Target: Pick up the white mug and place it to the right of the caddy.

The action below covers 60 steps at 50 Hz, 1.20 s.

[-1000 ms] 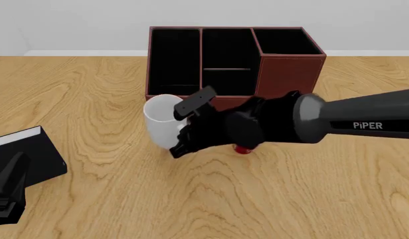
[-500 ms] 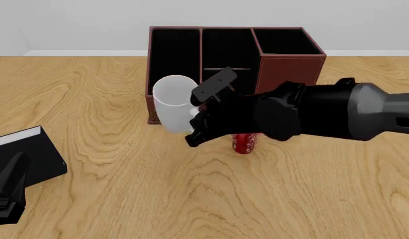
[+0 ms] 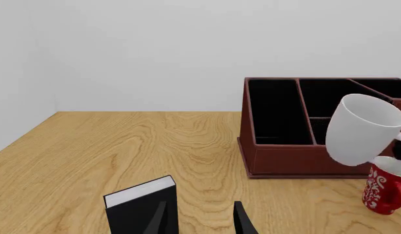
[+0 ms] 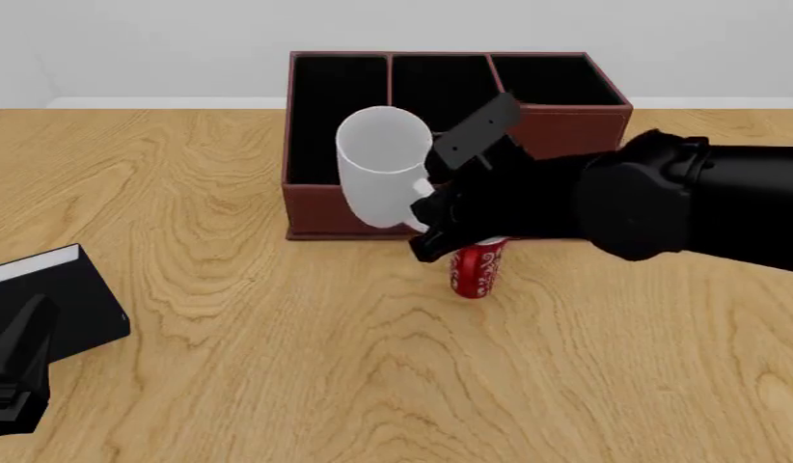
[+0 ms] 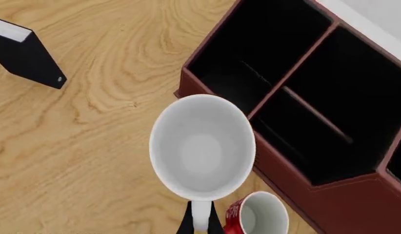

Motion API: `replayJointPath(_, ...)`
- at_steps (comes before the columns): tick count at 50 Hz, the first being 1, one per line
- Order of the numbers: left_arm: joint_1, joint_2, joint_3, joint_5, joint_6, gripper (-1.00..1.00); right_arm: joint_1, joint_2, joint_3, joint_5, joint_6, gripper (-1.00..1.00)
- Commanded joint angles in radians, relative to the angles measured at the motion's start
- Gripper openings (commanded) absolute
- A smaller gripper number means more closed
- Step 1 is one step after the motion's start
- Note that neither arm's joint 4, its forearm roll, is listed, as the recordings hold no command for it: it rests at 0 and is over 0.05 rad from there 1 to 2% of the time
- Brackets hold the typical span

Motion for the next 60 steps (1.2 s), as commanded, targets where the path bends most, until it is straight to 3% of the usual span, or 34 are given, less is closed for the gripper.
replayJointPath(1,0.000,0.000,0.000,0.000,0.000,1.00,-0.037,-0.072,0.026,0.009,-0.018,-1.00)
replayJointPath(60,0.000,0.000,0.000,0.000,0.000,1.00,-0.371,-0.466,0.225,0.132,-0.088,-1.00)
